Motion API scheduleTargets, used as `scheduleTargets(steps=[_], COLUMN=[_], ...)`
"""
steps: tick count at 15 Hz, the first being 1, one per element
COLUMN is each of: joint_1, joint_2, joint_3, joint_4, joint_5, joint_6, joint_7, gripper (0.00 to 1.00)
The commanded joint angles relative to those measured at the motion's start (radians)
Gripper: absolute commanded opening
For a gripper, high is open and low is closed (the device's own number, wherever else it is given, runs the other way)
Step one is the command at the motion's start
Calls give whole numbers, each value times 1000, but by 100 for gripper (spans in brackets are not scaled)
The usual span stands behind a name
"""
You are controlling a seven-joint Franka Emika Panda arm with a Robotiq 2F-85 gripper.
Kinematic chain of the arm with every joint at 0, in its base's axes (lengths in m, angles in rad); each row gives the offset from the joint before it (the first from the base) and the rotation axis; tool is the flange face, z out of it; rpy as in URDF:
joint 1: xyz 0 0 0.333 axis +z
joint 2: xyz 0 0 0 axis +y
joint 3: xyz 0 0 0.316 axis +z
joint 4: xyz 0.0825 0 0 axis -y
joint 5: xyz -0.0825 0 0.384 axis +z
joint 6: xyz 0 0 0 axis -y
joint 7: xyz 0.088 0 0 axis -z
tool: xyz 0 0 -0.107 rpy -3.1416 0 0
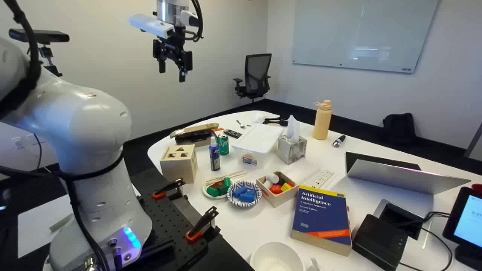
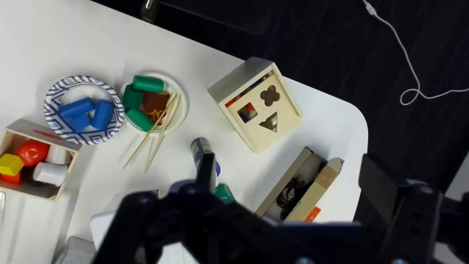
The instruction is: Put the white bowl next to the tissue box
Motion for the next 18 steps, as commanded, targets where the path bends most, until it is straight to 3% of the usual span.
scheduleTargets(steps=[1, 5, 11, 15, 18], joint_1=[-20, -75, -340, -496, -560], joint_2=[-1, -20, -62, 32, 189], joint_3=[15, -39, -267, -468, -613], joint_4=[3, -42, -183, -230, -224], joint_5=[10, -9, -150, -254, -297], joint_6=[-6, -2, 75, 268, 435], joint_7=[-10, -26, -136, -319, -439], gripper=[100, 100, 100, 100, 100])
